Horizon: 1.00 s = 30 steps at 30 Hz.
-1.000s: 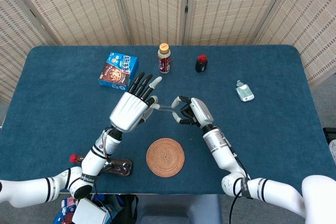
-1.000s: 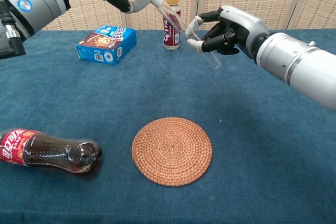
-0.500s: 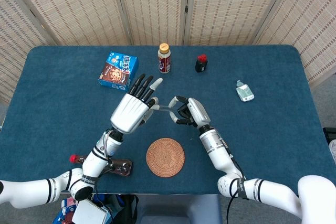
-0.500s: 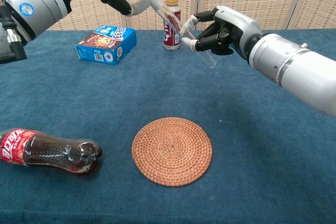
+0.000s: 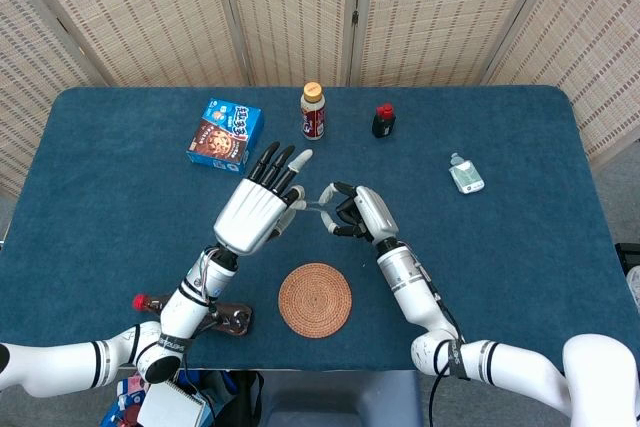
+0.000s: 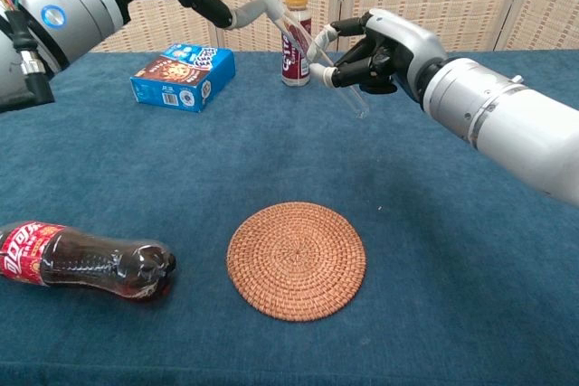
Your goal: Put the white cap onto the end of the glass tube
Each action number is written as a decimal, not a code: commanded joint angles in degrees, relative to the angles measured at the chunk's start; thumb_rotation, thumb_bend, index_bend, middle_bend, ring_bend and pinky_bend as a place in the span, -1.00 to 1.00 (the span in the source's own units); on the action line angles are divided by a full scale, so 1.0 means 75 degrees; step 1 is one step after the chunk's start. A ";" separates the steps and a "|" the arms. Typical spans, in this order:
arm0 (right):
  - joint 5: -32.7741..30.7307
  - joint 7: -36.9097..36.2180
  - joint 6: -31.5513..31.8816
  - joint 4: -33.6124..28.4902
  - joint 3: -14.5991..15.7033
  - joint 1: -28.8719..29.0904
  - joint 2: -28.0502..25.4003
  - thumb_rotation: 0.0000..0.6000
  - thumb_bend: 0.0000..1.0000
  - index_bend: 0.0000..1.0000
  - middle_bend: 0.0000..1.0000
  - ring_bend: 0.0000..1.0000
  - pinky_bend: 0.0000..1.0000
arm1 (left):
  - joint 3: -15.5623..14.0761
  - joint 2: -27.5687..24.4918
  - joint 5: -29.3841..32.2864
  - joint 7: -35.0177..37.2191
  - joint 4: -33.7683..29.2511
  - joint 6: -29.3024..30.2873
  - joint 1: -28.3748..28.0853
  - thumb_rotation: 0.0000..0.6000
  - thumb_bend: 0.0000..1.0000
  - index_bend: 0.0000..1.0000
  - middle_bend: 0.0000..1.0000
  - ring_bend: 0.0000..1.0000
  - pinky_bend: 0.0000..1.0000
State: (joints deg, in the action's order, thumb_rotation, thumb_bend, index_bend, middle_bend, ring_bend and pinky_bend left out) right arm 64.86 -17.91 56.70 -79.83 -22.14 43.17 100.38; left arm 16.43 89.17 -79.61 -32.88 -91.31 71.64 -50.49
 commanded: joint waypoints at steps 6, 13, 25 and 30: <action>-0.0025 0.0182 -0.0130 0.0041 0.0076 -0.0003 -0.0130 1.00 0.29 0.83 1.00 1.00 1.00 | 0.0019 -0.0102 0.0188 0.0030 -0.0071 -0.0075 0.0069 1.00 -0.09 -0.42 -0.85 -1.00 -1.00; -0.0132 0.0703 -0.0555 -0.0047 0.0266 0.0006 -0.0693 1.00 0.31 0.83 1.00 1.00 1.00 | 0.0042 -0.0457 0.0668 0.0309 -0.0345 -0.0276 0.0274 1.00 -0.22 -0.90 -0.90 -1.00 -1.00; -0.0946 0.2338 -0.1714 -0.0110 0.0520 0.0619 -0.1543 1.00 0.32 0.85 1.00 1.00 1.00 | -0.0091 -0.1213 0.1265 0.0721 -0.0165 -0.0506 0.0707 1.00 -0.22 -0.96 -0.93 -1.00 -1.00; -0.1372 0.2872 -0.1931 0.0360 0.0655 0.0949 -0.1214 1.00 0.32 0.85 1.00 1.00 1.00 | -0.0187 -0.1398 0.1400 0.0903 0.0114 -0.0505 0.0906 1.00 -0.22 -0.96 -0.93 -1.00 -1.00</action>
State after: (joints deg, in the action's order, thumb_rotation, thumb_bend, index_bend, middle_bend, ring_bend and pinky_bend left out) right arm 55.77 2.42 43.08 -78.33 -17.71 49.24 90.34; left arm 15.23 78.96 -69.37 -26.41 -90.80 67.86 -44.01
